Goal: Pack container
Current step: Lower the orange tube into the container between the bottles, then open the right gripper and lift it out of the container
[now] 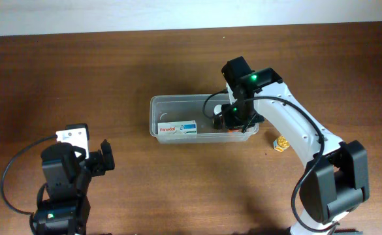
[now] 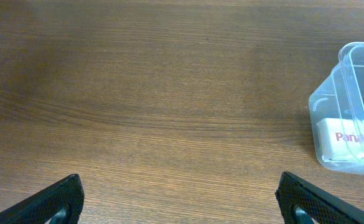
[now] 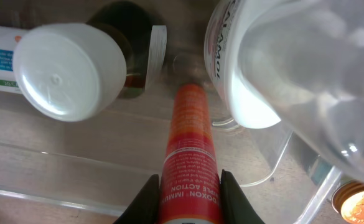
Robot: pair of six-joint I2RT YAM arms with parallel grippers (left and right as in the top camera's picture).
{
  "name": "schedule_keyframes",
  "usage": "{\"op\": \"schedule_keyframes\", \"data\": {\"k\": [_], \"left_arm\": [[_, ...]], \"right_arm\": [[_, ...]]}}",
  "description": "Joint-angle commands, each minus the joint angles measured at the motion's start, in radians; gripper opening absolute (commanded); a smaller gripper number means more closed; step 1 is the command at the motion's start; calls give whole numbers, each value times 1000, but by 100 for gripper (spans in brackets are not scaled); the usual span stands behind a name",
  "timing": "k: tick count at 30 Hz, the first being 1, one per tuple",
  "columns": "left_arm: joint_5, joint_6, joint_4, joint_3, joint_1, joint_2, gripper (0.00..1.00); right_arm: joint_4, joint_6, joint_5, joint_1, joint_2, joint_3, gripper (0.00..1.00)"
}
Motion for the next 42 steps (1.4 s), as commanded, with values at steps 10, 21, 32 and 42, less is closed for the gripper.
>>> {"op": "schedule_keyframes", "data": {"k": [10,21,32,42], "left_arm": [[-7,19,2,-1,-2,1,99],[-7,19,2,-1,-2,1,99],[-7,19,2,-1,-2,1,99],[-7,19,2,-1,-2,1,99]], "right_arm": [[-1,-10,13,8,5,-12,49],[-26,-10,0,8,3,2,48],[-153,-10,-9,8,3,195,48],[-262,-6,-9,-24,1,312,49]]}}
